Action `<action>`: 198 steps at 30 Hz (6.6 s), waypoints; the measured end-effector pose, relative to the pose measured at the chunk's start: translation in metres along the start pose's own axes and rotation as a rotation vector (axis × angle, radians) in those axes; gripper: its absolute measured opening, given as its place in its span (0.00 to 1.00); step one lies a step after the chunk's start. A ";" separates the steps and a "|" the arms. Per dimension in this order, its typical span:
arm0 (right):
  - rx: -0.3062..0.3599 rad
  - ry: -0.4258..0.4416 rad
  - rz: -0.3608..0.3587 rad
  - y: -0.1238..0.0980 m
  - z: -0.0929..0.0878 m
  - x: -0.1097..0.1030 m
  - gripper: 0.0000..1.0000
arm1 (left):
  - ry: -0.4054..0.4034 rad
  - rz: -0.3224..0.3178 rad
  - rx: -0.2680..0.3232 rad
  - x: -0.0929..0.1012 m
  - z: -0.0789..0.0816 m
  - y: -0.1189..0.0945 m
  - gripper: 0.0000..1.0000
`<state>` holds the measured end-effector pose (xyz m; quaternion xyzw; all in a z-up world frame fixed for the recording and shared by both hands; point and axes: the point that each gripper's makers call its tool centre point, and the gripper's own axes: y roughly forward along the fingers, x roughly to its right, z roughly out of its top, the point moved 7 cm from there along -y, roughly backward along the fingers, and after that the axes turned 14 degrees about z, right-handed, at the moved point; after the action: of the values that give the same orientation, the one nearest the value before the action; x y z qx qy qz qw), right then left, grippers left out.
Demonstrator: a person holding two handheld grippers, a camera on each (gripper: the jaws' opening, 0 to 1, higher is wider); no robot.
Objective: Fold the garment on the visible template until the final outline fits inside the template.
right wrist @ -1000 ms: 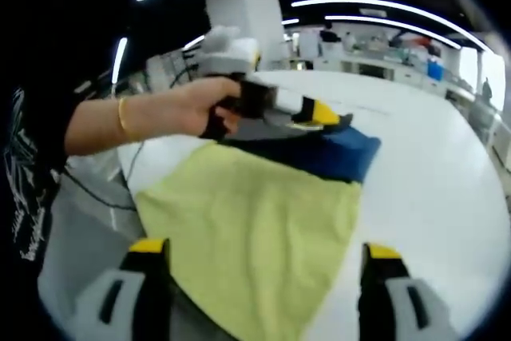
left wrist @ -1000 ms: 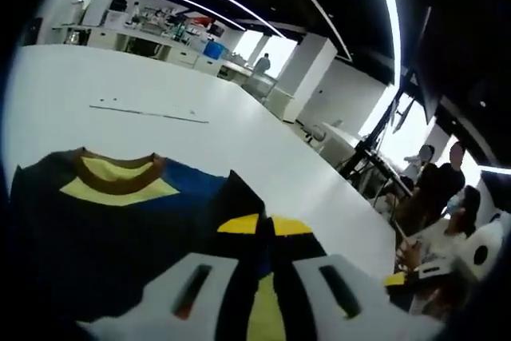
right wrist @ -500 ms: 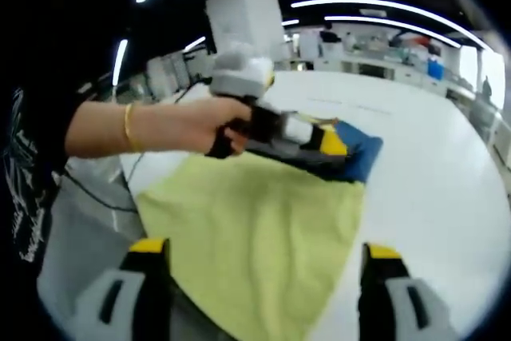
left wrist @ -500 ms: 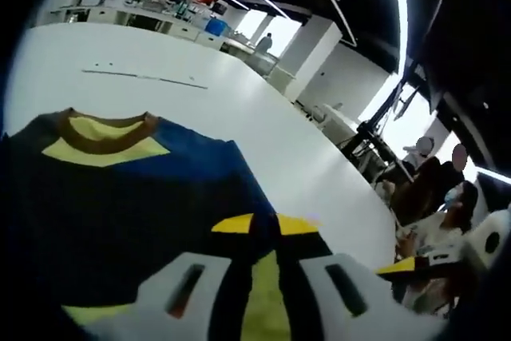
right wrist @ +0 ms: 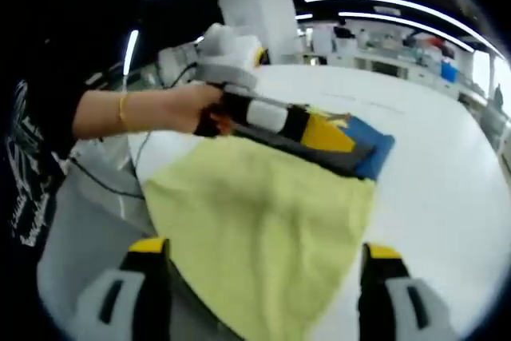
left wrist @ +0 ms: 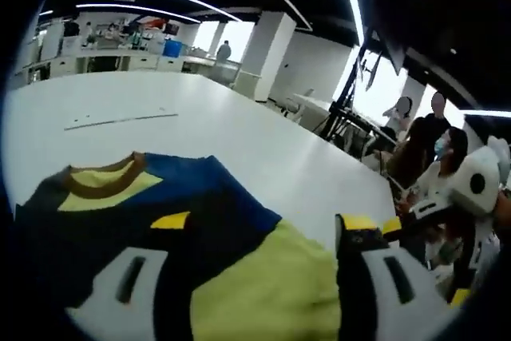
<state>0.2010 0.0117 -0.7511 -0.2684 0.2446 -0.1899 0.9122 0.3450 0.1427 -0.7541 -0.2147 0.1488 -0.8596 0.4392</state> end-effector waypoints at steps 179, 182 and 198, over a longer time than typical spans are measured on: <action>-0.248 -0.270 -0.039 -0.069 0.004 -0.022 0.00 | 0.521 0.035 -0.348 -0.032 -0.064 -0.285 0.00; -0.255 -0.292 -0.057 -0.069 0.012 -0.016 0.00 | 0.537 0.049 -0.321 -0.035 -0.053 -0.281 0.00; -0.225 -0.395 -0.120 -0.068 0.065 0.016 0.00 | 0.602 0.132 -0.219 -0.067 -0.002 -0.250 0.00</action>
<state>0.2347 -0.0238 -0.6691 -0.4144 0.0647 -0.1594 0.8937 0.2060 0.3400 -0.6606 0.0132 0.3771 -0.8330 0.4046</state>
